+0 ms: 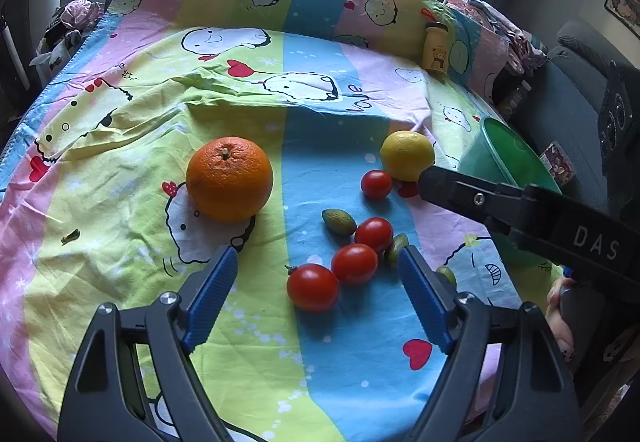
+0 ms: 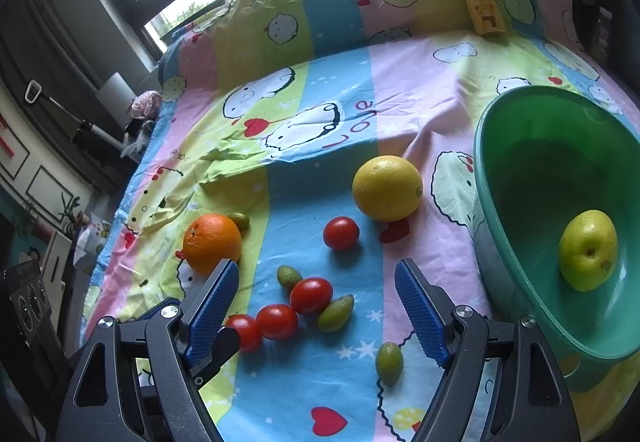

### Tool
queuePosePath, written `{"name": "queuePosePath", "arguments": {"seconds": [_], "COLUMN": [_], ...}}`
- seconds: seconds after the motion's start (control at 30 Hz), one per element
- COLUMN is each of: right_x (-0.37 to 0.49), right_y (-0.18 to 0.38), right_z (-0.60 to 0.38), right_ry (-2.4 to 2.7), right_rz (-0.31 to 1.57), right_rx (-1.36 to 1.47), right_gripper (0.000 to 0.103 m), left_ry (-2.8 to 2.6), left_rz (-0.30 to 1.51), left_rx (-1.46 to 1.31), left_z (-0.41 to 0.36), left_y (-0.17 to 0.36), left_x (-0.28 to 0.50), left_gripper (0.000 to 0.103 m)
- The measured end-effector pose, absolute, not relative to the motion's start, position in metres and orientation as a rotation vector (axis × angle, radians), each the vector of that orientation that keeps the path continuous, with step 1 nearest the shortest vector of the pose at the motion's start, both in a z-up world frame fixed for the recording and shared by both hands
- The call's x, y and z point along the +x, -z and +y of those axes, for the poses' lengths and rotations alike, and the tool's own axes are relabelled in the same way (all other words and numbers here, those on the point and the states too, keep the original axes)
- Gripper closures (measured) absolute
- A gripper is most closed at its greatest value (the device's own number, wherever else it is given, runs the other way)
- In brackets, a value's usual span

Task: Organize fruits
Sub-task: 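Withdraw the right gripper from the basin back toward the fruits, then close the right gripper around the orange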

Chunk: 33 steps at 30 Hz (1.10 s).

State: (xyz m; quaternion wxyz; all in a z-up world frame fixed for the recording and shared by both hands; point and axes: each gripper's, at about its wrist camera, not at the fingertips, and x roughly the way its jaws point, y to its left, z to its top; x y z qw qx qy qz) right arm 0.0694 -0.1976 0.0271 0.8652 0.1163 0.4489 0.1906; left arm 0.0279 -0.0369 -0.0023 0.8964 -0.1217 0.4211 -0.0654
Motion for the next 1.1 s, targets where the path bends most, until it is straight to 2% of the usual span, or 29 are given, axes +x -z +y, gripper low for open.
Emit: {"name": "queuePosePath", "arguments": {"seconds": [0.87, 1.1], "right_x": [0.078, 0.09], "right_y": [-0.016, -0.029], "right_z": [-0.2, -0.189], "right_ry": [-0.474, -0.615], "right_rz": [1.043, 1.036], "right_rx": [0.32, 0.389], "right_gripper": [0.022, 0.022], "left_ry": [0.155, 0.068], "left_rz": [0.872, 0.874], "left_rx": [-0.307, -0.364], "left_z": [-0.029, 0.001], "left_y": [0.001, -0.001], "left_x": [0.03, 0.043], "left_gripper": [0.023, 0.027]}}
